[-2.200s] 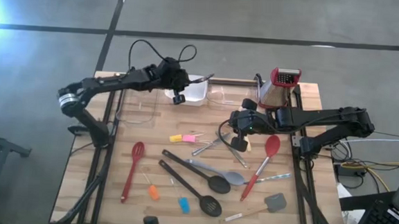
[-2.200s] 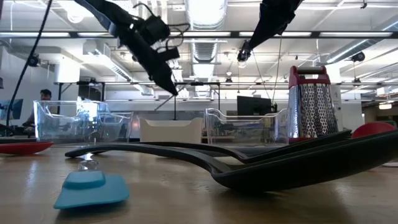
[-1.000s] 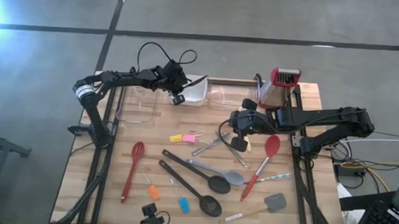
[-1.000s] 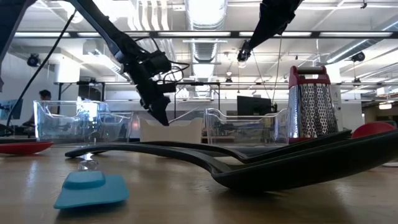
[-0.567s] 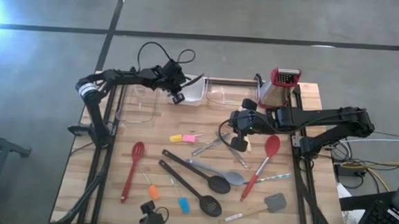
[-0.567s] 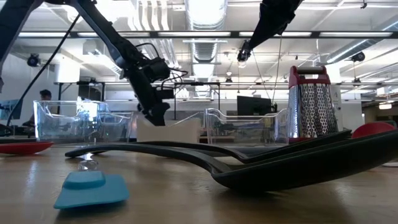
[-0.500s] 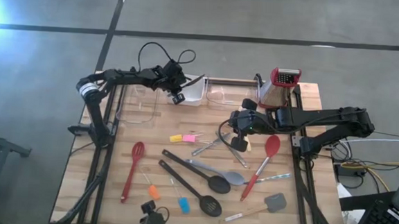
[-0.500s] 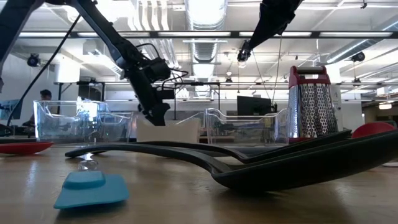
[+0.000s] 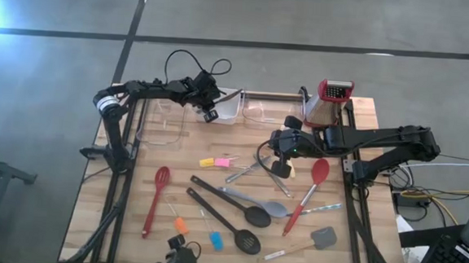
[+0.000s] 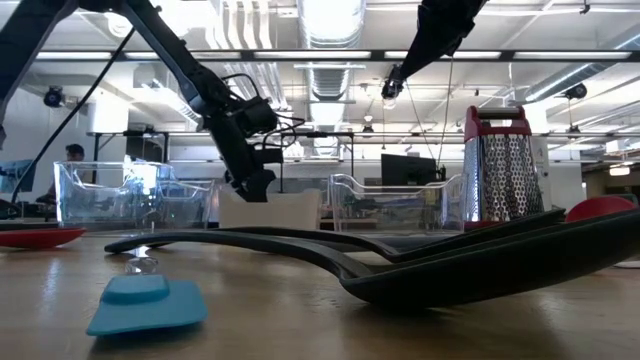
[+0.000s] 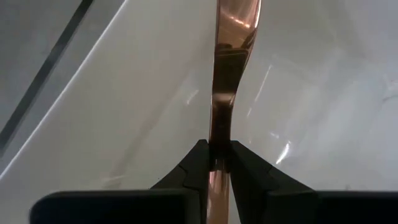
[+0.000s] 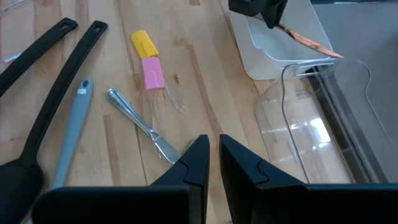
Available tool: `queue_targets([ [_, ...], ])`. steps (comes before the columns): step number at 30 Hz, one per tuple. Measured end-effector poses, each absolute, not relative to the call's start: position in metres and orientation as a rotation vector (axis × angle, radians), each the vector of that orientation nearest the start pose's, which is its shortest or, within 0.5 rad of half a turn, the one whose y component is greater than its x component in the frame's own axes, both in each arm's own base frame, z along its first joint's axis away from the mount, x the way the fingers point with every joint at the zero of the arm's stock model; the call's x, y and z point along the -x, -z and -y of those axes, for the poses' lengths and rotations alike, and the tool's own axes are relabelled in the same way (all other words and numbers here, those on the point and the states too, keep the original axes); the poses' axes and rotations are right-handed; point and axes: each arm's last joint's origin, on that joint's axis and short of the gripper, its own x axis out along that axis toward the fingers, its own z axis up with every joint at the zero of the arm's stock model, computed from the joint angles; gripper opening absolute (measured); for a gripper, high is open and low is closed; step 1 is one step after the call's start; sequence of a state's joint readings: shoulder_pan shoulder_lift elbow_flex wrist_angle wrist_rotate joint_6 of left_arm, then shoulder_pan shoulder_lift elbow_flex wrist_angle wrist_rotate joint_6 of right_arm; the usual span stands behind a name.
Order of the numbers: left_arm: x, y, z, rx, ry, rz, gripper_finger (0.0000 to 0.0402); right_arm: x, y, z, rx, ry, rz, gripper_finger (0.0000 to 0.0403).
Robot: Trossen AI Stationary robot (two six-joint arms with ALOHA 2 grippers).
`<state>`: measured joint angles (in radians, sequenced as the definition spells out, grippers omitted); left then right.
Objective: Pick & Place Kitchen Items
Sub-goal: Put the gold knife into the white bin, then put the orange spatula into the left transparent bin
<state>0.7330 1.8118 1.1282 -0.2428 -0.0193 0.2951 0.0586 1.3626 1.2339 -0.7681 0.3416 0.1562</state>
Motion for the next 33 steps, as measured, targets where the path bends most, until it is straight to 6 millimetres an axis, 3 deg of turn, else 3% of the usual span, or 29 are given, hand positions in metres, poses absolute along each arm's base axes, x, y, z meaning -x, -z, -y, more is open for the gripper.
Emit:
queue_targets([
  [7, -0.275, -0.175, -0.248, 0.062, -0.559, -0.963, 0.0130, -0.275, -0.316, -0.006, 0.033, 0.331, -0.857, 0.0034],
  [14, -0.279, -0.190, -0.252, 0.056, -0.568, -0.961, 0.0162, -0.275, -0.316, -0.006, 0.034, 0.331, -0.857, 0.0034],
  [25, -0.271, -0.257, -0.242, 0.126, -0.520, -1.113, 0.0164, -0.275, -0.316, -0.006, 0.034, 0.331, -0.857, 0.0034],
  [33, -0.260, -0.300, -0.207, 0.208, -0.441, -1.155, 0.0163, -0.275, -0.316, -0.006, 0.033, 0.331, -0.857, 0.0034],
])
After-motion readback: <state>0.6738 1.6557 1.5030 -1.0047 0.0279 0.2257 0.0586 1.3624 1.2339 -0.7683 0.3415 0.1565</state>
